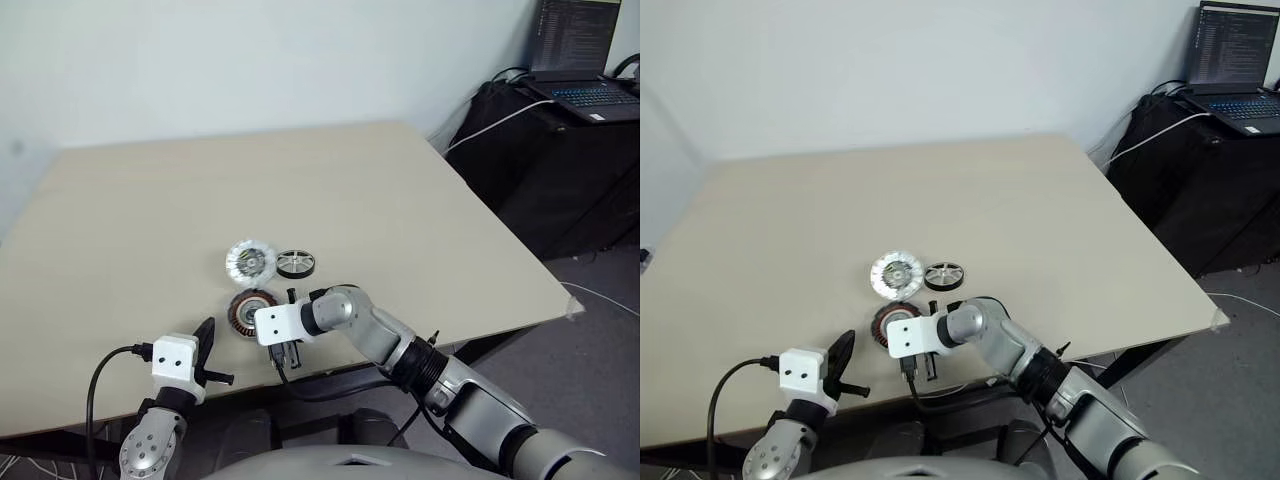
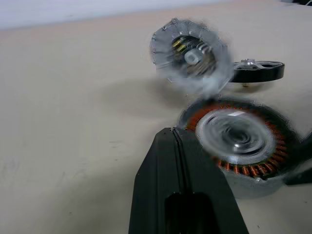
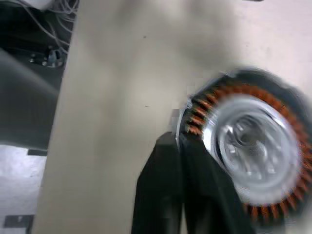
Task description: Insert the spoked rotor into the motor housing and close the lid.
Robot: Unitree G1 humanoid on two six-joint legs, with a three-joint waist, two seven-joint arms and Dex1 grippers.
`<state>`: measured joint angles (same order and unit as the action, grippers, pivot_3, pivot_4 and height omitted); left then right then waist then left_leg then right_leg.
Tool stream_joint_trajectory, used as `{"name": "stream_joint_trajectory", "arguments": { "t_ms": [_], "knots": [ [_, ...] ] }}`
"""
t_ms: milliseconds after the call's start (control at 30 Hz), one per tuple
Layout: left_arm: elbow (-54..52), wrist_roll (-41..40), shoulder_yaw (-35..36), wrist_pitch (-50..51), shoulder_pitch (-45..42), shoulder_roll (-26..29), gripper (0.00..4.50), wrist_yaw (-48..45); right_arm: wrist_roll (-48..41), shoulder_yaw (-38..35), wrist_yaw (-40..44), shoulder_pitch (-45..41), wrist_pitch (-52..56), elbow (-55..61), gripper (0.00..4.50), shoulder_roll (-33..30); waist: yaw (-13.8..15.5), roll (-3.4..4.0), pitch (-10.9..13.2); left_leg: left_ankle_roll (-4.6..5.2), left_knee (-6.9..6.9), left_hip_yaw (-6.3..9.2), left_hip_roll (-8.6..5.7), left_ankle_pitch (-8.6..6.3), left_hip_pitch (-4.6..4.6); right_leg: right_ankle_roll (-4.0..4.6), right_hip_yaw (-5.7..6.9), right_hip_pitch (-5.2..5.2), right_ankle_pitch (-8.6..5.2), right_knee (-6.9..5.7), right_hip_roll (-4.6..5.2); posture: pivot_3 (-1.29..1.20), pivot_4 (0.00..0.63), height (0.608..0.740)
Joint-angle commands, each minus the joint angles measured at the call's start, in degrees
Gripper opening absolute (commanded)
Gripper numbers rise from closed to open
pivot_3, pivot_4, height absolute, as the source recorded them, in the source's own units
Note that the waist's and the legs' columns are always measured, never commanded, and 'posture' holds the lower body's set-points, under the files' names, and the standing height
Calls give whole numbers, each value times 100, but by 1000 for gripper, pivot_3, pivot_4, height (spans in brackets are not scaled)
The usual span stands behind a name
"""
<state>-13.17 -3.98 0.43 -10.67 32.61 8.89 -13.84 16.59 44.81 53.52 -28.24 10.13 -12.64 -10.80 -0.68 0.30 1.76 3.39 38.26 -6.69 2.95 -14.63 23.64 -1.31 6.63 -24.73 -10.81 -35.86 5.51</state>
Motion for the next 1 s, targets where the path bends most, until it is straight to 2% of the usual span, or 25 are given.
{"name": "stream_joint_trajectory", "arguments": {
  "t_ms": [33,300,733,1000],
  "knots": [
    [-75,4,-28,-144,-31,-23,0,9,-6,-125,-9,-61,-52,102,19,29,-3,0,0,0,0,1,0,0,0,0,0,0,0,0,-1,0,0,740],
    [-181,43,-109,-26,-72,-53,0,59,-16,-156,24,-46,-37,138,19,9,-1,0,-1,0,1,0,1,0,-1,0,0,0,0,-2,-1,0,0,740],
    [-115,5,-152,-37,-100,-63,0,16,-243,-252,767,168,276,908,19,-781,12,1,0,0,1,1,-2,0,1,0,1,1,0,2,3,0,0,740],
    [-258,47,-284,81,-130,-117,0,60,-200,-306,883,163,318,949,19,-1072,17,0,-1,0,3,1,-3,0,0,0,1,2,0,2,3,0,0,740]
  ]
}}
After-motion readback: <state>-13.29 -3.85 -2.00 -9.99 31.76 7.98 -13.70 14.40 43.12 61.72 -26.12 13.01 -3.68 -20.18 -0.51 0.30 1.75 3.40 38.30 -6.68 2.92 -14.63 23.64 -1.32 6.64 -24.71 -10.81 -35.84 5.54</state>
